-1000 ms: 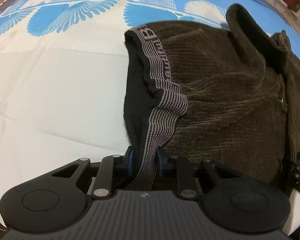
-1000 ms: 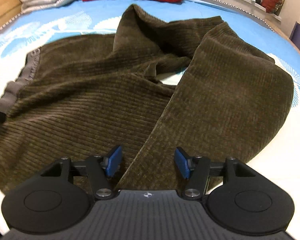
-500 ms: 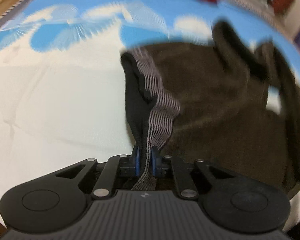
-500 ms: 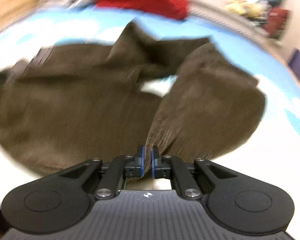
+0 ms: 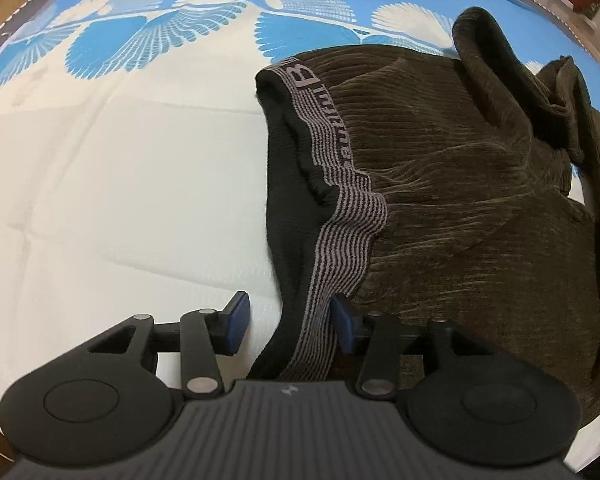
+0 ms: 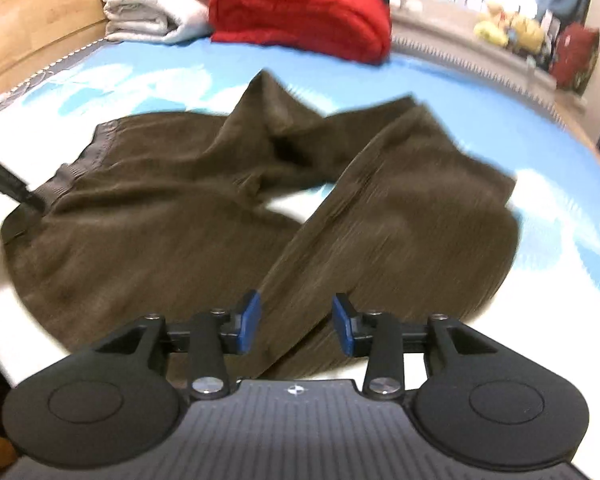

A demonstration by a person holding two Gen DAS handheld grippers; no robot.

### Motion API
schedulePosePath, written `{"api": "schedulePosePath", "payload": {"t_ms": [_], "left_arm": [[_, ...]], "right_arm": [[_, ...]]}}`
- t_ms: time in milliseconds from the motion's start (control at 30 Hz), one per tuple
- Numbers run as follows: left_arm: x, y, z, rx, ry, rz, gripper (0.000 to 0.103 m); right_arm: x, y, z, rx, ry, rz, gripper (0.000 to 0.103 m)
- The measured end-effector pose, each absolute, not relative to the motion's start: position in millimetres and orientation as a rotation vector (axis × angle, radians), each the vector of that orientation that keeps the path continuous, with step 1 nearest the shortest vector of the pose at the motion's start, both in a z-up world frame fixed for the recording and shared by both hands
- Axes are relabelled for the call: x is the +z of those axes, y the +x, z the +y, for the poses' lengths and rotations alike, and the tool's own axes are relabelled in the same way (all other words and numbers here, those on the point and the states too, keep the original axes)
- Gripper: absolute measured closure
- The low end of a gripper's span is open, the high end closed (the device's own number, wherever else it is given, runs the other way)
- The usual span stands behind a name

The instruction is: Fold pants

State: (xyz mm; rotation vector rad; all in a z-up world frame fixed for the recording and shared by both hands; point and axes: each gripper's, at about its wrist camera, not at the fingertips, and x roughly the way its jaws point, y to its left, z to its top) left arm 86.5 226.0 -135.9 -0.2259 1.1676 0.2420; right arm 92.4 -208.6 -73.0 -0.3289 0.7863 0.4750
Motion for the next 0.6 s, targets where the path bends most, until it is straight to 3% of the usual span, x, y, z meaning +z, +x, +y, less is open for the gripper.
{"api": "schedulePosePath", "payload": {"t_ms": [267,400,467,600], "left_arm": [[-141.2,100.3,224.2,0.232,-0.229,1.179,0.053],[-144.1,106.9,221.4,0.234,-0.223,1.188,0.053],[-144.8,108.5,220.2,0.230,-0.213,1.190,0.052],[-145.6,108.5,222.4,0.235,-0.217,1.194,0.046]], "right_arm": [[-98.0,147.8,-214.0,0.362,-0.127,0.833,0.058],[-113.5,166.3,-190.0,0.367,-0.159,0.875,0.057],[-119.4,175.8,-177.1,0.378,-0.160,0.885,0.051],[-133.8,191.3,-157.7,0.381,-0.171,0.916,0.049]]}}
